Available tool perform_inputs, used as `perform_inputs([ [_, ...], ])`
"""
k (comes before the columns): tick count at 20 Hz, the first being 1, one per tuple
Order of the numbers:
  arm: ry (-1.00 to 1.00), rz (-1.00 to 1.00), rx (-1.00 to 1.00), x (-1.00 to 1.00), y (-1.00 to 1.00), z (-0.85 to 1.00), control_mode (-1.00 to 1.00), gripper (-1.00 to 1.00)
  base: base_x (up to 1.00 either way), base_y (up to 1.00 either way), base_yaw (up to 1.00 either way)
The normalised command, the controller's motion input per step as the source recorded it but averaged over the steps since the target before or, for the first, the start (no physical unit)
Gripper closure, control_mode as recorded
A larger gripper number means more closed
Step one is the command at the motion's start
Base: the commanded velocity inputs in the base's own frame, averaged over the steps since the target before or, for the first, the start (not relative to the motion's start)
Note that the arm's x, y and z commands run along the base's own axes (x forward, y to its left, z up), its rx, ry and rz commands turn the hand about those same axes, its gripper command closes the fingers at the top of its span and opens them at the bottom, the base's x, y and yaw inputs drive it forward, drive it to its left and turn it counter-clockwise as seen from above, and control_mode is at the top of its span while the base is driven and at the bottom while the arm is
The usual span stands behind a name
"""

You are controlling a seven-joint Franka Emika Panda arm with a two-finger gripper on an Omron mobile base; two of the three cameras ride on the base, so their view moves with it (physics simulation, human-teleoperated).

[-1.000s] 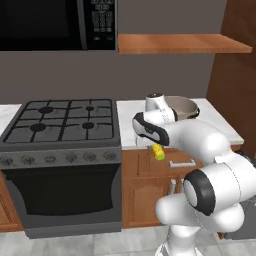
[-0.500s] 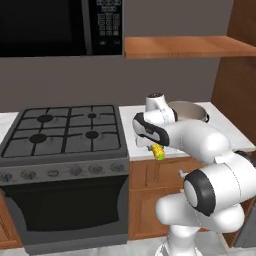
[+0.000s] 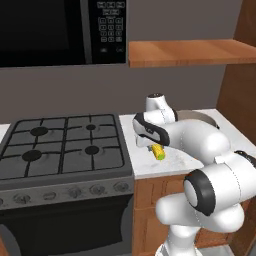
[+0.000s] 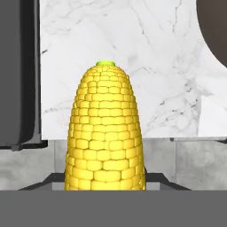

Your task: Turn on the sink faucet. Then move the corn from the counter to the sink. Turn off the sink. Move the vegetable from the sink to the pot next to the stove. Finally move the pot to the front right burner.

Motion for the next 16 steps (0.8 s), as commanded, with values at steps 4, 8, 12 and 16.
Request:
perform_inputs([
  [4, 0.00, 0.00, 0.00, 0.00, 0.00, 0.00, 1.00, 1.00, 0.50, 0.33, -0.10],
  [8, 0.00, 0.00, 0.00, 0.00, 0.00, 0.00, 1.00, 1.00, 0.51, 0.37, -0.11],
  [12, 0.00, 0.00, 0.00, 0.00, 0.00, 0.00, 1.00, 1.00, 0.50, 0.35, -0.10],
  [16, 0.00, 0.00, 0.00, 0.00, 0.00, 0.00, 1.00, 1.00, 0.42, 0.23, -0.06],
])
